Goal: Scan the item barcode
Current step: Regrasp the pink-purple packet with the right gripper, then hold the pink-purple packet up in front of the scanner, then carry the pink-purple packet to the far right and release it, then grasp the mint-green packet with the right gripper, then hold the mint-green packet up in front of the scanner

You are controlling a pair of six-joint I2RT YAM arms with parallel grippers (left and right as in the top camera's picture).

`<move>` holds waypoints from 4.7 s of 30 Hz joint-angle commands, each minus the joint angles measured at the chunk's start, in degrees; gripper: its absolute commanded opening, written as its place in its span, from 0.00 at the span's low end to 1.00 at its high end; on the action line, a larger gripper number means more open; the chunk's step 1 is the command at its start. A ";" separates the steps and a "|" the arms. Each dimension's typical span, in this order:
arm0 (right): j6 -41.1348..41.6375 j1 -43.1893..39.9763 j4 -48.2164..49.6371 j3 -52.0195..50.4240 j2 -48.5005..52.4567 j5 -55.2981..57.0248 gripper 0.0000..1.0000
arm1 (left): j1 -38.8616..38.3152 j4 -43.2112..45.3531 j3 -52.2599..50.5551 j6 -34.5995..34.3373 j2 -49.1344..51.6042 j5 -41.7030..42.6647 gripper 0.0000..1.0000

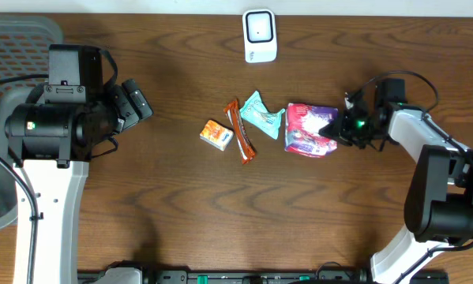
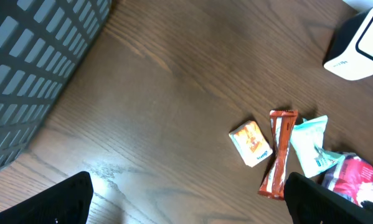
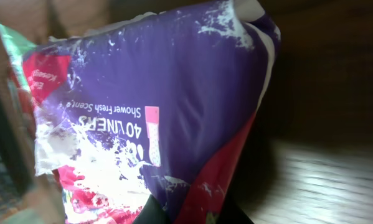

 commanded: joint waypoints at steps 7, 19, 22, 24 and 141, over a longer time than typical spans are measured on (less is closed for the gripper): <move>15.08 5.73 4.07 20.83 -1.68 3.63 0.01 | 0.22 -0.20 0.22 0.79 0.26 -0.74 0.98; 31.54 17.86 35.10 23.41 2.91 21.24 0.01 | 0.22 -0.22 0.22 0.79 0.26 -0.74 0.98; 33.00 20.17 42.66 23.41 6.56 23.15 0.01 | 0.22 -0.20 0.22 0.79 0.26 -0.74 0.98; 35.45 20.92 46.18 23.41 9.42 25.83 0.01 | 0.22 -0.22 0.22 0.79 0.26 -0.74 0.98; 29.51 26.58 -43.41 58.18 19.67 -5.70 0.05 | 0.22 -0.22 0.22 0.79 0.26 -0.74 0.98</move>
